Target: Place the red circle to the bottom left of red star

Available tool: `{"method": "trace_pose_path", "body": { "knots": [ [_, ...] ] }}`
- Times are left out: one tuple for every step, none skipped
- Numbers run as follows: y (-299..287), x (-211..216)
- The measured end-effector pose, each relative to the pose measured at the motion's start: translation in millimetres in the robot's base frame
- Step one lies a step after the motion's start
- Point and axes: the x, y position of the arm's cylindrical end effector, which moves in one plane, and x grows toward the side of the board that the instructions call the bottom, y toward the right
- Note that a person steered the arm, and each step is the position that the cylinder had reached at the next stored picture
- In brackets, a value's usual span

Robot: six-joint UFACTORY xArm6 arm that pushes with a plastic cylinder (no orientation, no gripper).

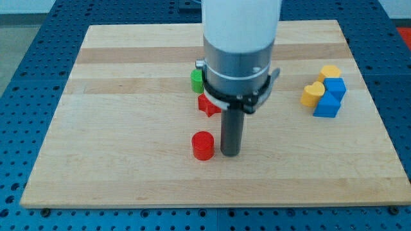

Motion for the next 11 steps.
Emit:
{"method": "trace_pose_path", "body": {
  "knots": [
    [-22.6, 18.8],
    [-28.9, 1.9],
    [-29.8, -28.1],
    [-46.1, -34.5],
    [-65.6, -25.0],
    [-90.9, -24.6],
    [-98.6, -37.1],
    [-99.8, -54.8],
    [-121.0, -61.1],
    [-149.4, -65.2],
    [-146.3, -74.5]
  ]
}}
